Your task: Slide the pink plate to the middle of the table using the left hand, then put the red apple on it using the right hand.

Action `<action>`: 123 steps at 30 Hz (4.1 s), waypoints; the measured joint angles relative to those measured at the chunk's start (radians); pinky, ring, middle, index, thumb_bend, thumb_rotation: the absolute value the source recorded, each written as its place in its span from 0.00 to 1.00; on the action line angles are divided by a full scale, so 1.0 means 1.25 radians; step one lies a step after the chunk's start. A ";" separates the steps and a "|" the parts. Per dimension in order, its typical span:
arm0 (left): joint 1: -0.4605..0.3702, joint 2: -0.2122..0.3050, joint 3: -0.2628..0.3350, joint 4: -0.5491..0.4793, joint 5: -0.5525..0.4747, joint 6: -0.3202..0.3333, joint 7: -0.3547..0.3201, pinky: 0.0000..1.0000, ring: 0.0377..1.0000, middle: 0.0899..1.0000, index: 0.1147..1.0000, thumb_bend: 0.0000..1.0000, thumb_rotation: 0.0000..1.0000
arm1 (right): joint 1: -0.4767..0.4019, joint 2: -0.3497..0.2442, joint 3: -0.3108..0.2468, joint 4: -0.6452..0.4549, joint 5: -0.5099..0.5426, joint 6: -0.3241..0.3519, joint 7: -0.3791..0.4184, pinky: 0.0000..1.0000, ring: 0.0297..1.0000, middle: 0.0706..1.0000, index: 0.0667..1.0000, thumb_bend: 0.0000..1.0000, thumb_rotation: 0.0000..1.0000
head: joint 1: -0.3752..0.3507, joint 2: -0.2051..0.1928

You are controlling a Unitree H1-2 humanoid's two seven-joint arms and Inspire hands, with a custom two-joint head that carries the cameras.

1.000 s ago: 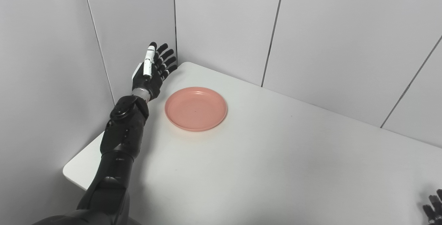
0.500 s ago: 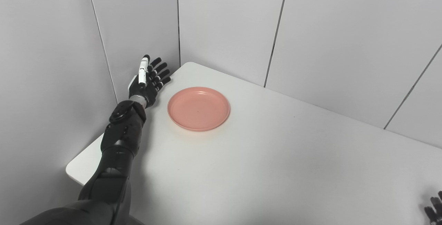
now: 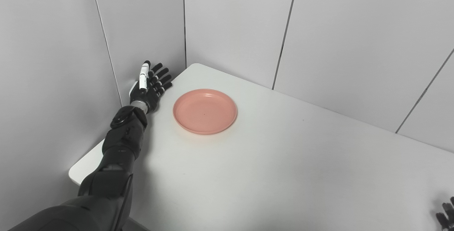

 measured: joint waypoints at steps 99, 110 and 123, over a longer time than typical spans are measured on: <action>0.026 -0.139 -0.133 -0.212 0.001 0.144 -0.031 0.89 0.88 0.88 0.87 0.38 1.00 | 0.040 0.024 0.021 -0.072 -0.030 0.065 -0.033 1.00 1.00 1.00 1.00 0.01 1.00 | -0.044 0.022; 0.033 -0.156 -0.136 -0.234 -0.003 0.150 -0.031 0.90 0.90 0.90 0.88 0.38 1.00 | 0.040 0.024 0.022 -0.073 -0.033 0.065 -0.031 1.00 1.00 1.00 1.00 0.00 1.00 | -0.054 0.027; 0.033 -0.182 -0.153 -0.256 -0.001 0.168 -0.031 0.89 0.89 0.90 0.87 0.39 1.00 | 0.041 0.028 0.023 -0.075 -0.047 0.065 -0.032 1.00 1.00 1.00 1.00 0.02 1.00 | -0.069 0.033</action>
